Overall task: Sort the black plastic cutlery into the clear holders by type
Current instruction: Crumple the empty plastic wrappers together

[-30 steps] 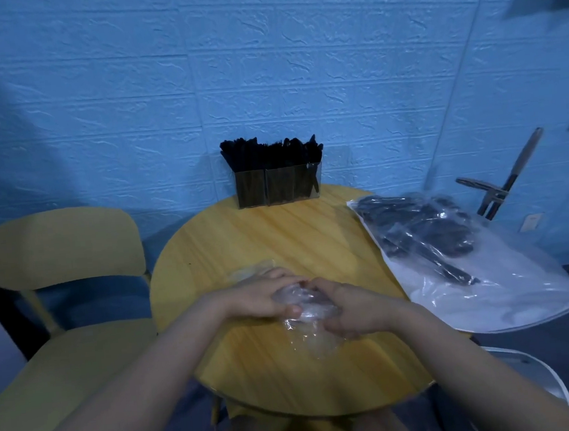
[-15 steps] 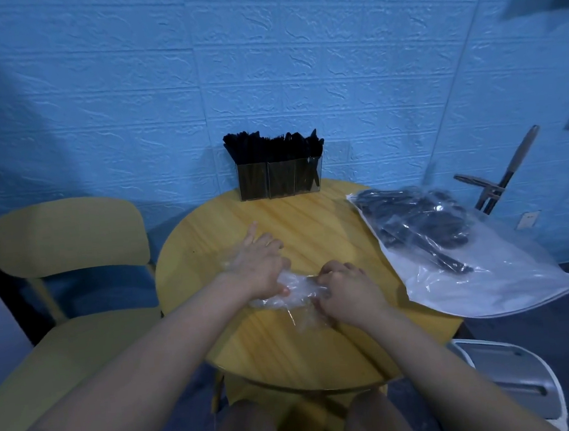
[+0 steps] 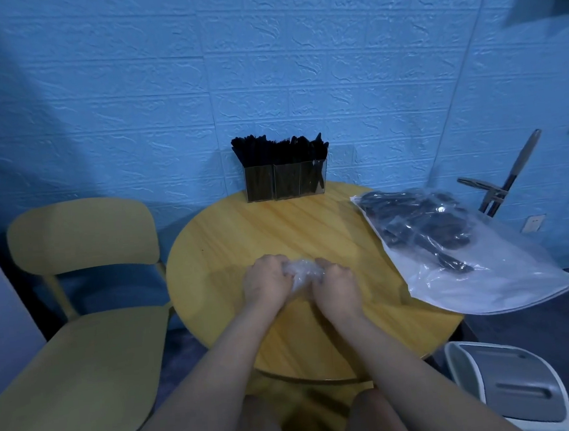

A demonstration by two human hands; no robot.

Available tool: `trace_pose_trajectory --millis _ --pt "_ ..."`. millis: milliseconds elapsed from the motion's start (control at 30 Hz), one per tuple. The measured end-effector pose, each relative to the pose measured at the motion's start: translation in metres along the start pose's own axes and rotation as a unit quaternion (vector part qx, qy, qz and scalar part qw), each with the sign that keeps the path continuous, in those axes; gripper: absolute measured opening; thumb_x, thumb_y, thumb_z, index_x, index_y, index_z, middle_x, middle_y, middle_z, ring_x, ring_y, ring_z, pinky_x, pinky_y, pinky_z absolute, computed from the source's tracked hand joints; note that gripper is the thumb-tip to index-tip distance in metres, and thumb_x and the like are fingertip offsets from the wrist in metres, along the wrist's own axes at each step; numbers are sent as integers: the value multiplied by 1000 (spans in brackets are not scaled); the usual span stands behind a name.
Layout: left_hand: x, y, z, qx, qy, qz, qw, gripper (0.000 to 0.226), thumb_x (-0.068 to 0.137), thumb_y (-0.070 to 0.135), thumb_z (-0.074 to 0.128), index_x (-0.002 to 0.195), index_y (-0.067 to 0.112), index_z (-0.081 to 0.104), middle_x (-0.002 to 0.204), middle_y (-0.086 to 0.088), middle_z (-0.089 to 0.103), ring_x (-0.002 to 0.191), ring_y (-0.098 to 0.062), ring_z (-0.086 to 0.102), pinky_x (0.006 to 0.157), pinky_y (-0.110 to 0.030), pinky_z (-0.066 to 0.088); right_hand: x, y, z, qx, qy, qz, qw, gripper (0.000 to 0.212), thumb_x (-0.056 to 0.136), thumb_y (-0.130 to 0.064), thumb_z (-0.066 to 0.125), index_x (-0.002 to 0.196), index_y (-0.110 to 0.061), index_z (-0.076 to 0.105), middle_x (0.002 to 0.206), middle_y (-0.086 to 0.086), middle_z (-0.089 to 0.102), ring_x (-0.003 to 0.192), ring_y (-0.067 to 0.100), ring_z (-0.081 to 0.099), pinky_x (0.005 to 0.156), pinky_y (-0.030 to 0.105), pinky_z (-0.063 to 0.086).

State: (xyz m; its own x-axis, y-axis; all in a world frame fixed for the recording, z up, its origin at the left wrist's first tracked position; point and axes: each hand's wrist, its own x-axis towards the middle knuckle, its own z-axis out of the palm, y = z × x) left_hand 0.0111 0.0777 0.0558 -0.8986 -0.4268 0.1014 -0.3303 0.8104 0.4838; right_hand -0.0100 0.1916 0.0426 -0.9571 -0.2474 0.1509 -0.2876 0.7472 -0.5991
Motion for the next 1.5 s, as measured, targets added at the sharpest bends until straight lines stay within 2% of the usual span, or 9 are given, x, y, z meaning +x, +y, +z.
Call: trace_pose_trajectory --millis 200,367,467,600,900,1033,1133,1300,1500 --pt "4 5 -6 -22 -38 -42 998 23 85 8 54 100 15 70 102 -9 70 96 -26 64 75 -26 45 -28 -10 2 189 -68 -8 980 34 101 -18 32 129 -1 37 123 17 50 112 30 51 90 31 38" --pt "-1 6 -21 -49 -145 24 988 47 97 23 38 144 18 33 131 -15 54 115 -29 53 90 -31 40 -26 -19 -5 261 -157 72 950 51 103 -26 21 146 2 20 155 14 16 139 25 26 104 28 24" --pt "-3 -3 -28 -104 -254 55 960 55 99 40 39 148 20 26 140 -8 46 123 -22 48 100 -30 38 -25 -19 -11 399 -170 148 889 52 98 -36 24 120 1 52 105 5 60 97 7 58 80 19 42" --pt "-4 -7 -21 -76 -272 91 955 86 60 72 63 133 30 45 123 3 59 110 -15 57 97 -36 47 -18 -9 -22 502 -160 136 839 37 101 -14 28 70 -13 48 47 -7 53 41 3 47 44 16 36" --pt "-15 9 5 51 -123 61 989 57 89 38 60 134 13 36 131 -10 42 120 -29 41 94 -36 39 -5 10 -54 214 -338 17 916 25 100 -21 40 102 -19 65 102 -1 65 96 16 57 93 24 42" --pt "-14 -2 3 -2 -99 116 988 51 87 11 57 137 14 44 132 -7 42 118 -26 47 94 -26 37 16 26 -63 -23 -166 -129 977 41 85 -17 67 125 -17 60 126 0 57 115 14 53 87 13 34" --pt "-12 -9 1 -33 -99 155 982 54 86 2 57 136 20 50 122 -4 38 107 -23 52 86 -20 37 28 32 -59 -59 -196 -212 956 77 78 -31 76 144 -20 37 150 -4 31 136 15 33 99 13 23" --pt "-15 -23 4 -34 -85 225 970 44 88 3 59 130 14 54 116 -4 55 108 -22 55 90 -20 38 21 43 -36 -52 -185 -292 937 48 89 -38 62 129 -18 42 125 2 58 107 19 58 86 30 47" --pt "-22 -35 -3 -12 -82 211 974 50 87 28 66 132 21 47 136 4 50 124 -15 48 109 -30 28 7 46 -30 -51 -99 -324 939 37 93 -26 59 128 -15 53 117 2 62 97 17 60 73 18 37"
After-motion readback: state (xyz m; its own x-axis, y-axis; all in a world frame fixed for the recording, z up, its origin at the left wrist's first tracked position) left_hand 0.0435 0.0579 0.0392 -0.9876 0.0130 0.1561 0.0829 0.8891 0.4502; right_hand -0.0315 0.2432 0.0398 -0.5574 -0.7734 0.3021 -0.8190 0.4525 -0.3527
